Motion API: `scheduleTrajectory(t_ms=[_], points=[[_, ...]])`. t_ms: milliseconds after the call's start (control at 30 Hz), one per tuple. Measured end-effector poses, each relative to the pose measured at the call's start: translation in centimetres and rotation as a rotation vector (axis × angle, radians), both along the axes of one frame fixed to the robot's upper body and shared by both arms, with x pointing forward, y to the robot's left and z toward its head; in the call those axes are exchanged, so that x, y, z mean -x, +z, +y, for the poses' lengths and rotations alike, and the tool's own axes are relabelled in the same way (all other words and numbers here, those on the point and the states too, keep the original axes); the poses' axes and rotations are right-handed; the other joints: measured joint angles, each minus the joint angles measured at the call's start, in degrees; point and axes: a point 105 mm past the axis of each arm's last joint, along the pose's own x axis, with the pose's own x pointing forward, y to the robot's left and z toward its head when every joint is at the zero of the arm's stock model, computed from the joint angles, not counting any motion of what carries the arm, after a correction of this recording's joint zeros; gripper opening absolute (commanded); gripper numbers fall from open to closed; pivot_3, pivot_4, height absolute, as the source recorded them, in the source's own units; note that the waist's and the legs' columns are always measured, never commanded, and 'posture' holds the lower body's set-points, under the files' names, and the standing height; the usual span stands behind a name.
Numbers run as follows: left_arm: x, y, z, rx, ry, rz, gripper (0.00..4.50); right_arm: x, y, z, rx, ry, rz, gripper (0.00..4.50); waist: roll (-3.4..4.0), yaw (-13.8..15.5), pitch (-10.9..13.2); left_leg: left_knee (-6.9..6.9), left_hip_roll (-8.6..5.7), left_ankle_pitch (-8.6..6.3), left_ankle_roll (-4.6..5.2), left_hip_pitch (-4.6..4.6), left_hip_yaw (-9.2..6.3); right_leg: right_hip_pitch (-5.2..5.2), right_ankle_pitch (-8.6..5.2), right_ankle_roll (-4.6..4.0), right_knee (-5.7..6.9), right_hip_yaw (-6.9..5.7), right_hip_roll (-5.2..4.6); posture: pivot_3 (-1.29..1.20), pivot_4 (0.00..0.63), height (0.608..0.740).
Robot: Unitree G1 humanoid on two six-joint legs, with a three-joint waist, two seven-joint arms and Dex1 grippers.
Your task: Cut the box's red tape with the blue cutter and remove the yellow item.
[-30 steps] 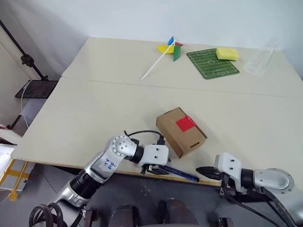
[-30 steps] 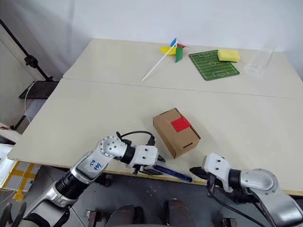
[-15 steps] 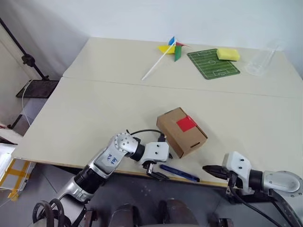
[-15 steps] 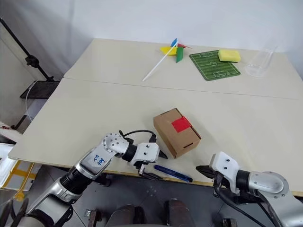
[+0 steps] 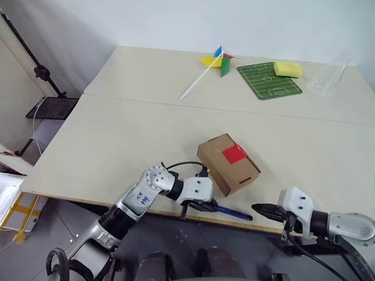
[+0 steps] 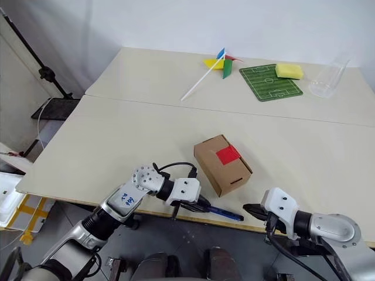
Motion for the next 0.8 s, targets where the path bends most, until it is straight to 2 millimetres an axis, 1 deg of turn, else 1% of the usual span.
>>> scheduleTrajectory(t_ms=[200,267,467,600,700,800], points=[[-0.1,0.0,0.0,0.003,-0.001,-0.015,0.4,0.0,0.1,0.1,-0.004,0.005,-0.003,0.0,0.01,0.0,0.0,0.0,0.0,0.0,0.0,0.0,0.0,0.0,0.0,0.0,0.01,0.0,0.0,0.0,0.15,0.74],[-0.2,0.1,0.0,0.014,0.01,-0.027,0.4,0.0,0.4,0.3,-0.031,0.018,-0.002,0.0,0.01,0.0,0.0,0.02,0.0,0.0,0.0,0.01,0.0,0.01,0.0,0.01,0.01,0.0,0.0,0.0,0.15,0.74],[-1.9,0.4,-0.3,0.051,0.094,-0.108,0.4,-0.7,1.6,1.3,-0.071,0.047,-0.021,0.0,0.0,-0.1,0.0,0.15,0.0,0.0,0.07,-0.02,-0.01,0.02,0.07,0.09,0.05,0.02,-0.01,0.0,0.15,0.74],[-2.0,0.5,-0.3,0.047,0.083,-0.145,0.4,-1.2,0.9,2.1,-0.051,0.079,0.01,0.0,0.0,-0.2,0.0,0.13,0.0,0.01,0.07,-0.01,-0.01,0.0,0.08,0.09,0.08,0.02,0.0,0.0,0.15,0.74],[-2.0,0.5,-0.4,0.046,0.078,-0.154,0.4,-1.9,0.2,1.9,-0.021,0.073,0.023,0.0,0.0,-0.1,0.0,0.15,0.0,0.01,0.07,-0.03,-0.01,-0.01,0.08,0.09,0.07,0.02,0.0,0.0,0.15,0.74],[-2.0,0.5,-0.5,0.045,0.076,-0.158,0.4,-2.1,0.2,1.6,0.001,0.084,0.019,0.0,0.0,0.0,0.0,0.15,0.0,0.01,0.07,-0.03,-0.01,0.0,0.08,0.09,0.06,0.02,0.0,0.0,0.15,0.74]])
